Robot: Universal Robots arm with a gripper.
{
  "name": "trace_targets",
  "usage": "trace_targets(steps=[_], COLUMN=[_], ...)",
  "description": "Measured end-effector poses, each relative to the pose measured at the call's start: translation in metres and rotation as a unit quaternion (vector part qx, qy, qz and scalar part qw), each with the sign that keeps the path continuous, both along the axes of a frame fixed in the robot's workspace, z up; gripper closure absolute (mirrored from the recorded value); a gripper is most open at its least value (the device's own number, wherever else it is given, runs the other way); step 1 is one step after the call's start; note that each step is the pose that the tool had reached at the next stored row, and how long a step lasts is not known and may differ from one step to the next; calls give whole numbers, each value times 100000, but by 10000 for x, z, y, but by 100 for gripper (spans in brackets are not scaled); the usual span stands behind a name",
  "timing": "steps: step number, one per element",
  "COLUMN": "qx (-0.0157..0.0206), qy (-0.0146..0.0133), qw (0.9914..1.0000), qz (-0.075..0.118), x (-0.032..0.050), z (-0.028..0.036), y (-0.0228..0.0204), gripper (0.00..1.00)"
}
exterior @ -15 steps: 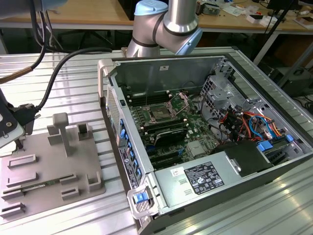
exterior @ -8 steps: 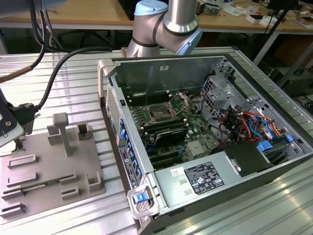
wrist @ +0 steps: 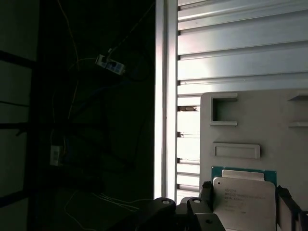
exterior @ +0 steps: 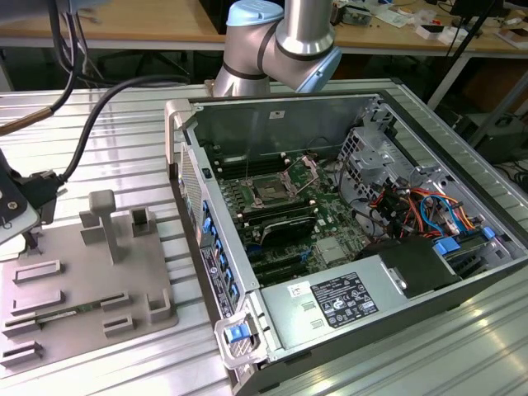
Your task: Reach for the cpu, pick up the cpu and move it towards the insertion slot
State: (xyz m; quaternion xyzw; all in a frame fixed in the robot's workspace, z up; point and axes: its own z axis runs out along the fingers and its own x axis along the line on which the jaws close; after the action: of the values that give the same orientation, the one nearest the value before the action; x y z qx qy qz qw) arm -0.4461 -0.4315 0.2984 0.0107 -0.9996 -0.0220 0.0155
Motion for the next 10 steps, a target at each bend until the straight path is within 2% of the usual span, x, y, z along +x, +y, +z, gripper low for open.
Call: trace_targets(steps=[10], qx=[52], qy=[29], qw=[100000], qz=[-1], x=[0], z=[37], y=[0], gripper=[45])
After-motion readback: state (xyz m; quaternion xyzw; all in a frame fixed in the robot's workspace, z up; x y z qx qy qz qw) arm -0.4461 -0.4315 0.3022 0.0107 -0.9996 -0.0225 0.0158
